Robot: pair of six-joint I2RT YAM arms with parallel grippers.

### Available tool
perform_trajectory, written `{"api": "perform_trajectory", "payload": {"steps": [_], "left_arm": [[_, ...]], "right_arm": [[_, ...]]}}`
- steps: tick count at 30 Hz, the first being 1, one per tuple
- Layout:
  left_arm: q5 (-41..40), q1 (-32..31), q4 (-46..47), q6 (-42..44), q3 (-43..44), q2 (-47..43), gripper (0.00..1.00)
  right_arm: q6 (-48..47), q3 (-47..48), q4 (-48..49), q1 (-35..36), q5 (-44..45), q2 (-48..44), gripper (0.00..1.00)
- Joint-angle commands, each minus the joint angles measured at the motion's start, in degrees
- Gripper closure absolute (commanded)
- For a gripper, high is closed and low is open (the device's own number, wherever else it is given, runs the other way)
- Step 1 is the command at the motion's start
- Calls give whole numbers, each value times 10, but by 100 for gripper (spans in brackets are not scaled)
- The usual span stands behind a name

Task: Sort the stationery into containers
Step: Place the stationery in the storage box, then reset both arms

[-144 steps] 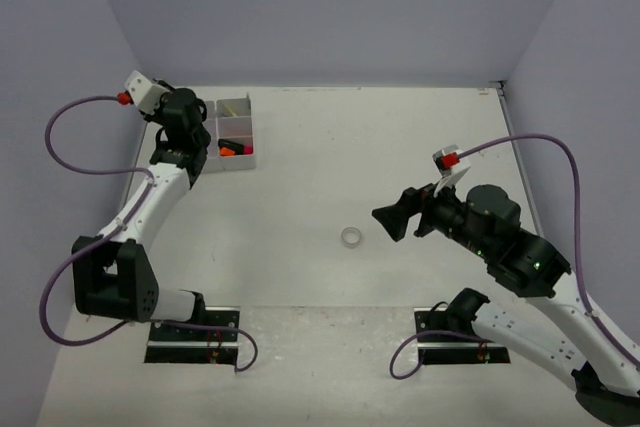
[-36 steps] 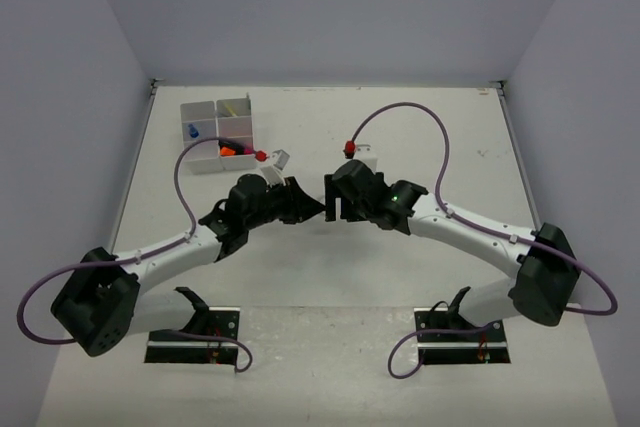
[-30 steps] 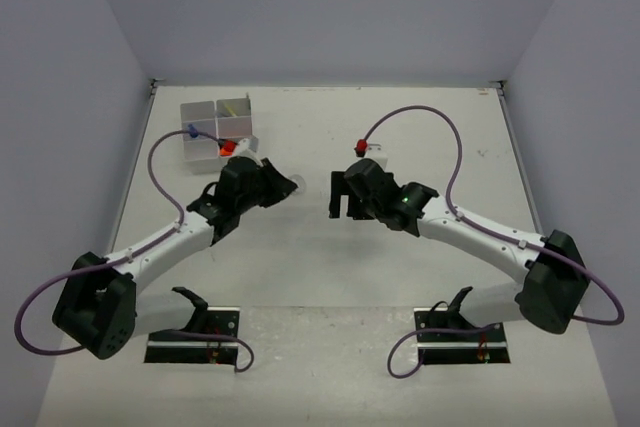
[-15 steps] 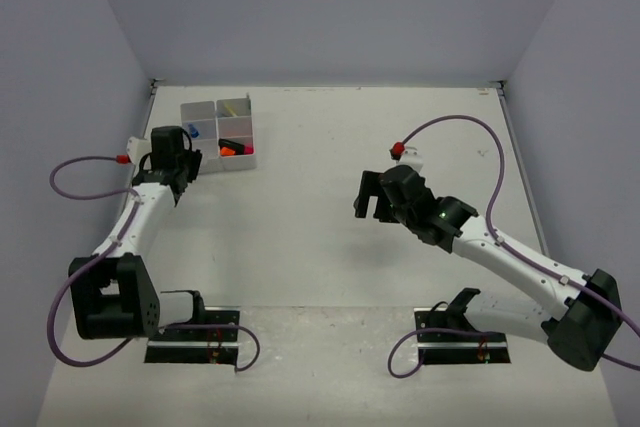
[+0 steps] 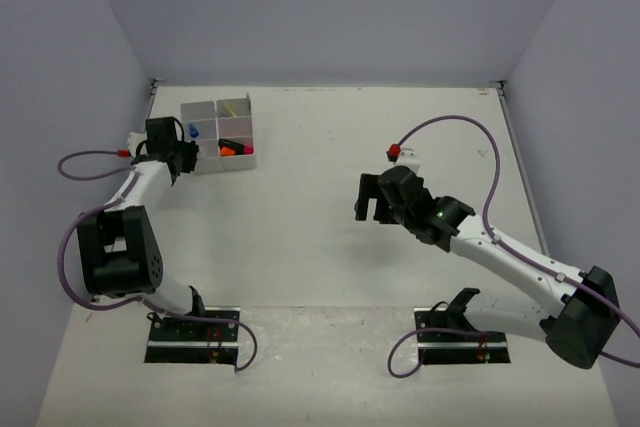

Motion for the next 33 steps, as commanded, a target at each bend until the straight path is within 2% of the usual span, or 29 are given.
{"api": "perform_trajectory", "payload": {"steps": [1, 5, 7, 9, 11, 12, 14, 17, 21, 25, 27, 31, 33], "left_arm": [[24, 4, 49, -9, 24, 8, 100], [29, 4, 58, -9, 19, 10, 100], [37, 5, 58, -8, 20, 18, 95], [42, 5, 55, -7, 21, 23, 80], [47, 5, 55, -7, 19, 28, 56], [50, 6, 55, -7, 19, 30, 56], [54, 7, 55, -3, 16, 26, 43], [62, 7, 60, -2, 10, 9, 32], [89, 7, 62, 8, 8, -32, 30], [108, 7, 45, 57, -15, -155, 1], [90, 1, 37, 126, -32, -241, 0], [-17, -50, -31, 270, -73, -391, 0], [-24, -55, -68, 365, -96, -467, 0]], "right_arm": [[-9, 17, 13, -3, -1, 15, 1], [-11, 22, 13, -3, -2, 24, 1], [-11, 23, 14, -3, -4, 28, 1], [-12, 25, 13, -3, -5, 27, 1], [-13, 25, 13, -3, -6, 25, 1], [-14, 25, 13, -3, -6, 23, 1], [-17, 25, 12, -3, -5, 19, 1], [-18, 31, 4, -3, -5, 16, 1], [-23, 38, -4, -3, -5, 9, 1], [-50, 42, -6, -3, 16, -31, 1], [-65, 42, -8, -3, 38, -73, 1], [-111, 41, -22, -3, 105, -152, 1], [-128, 43, -29, -3, 141, -211, 1]]}}
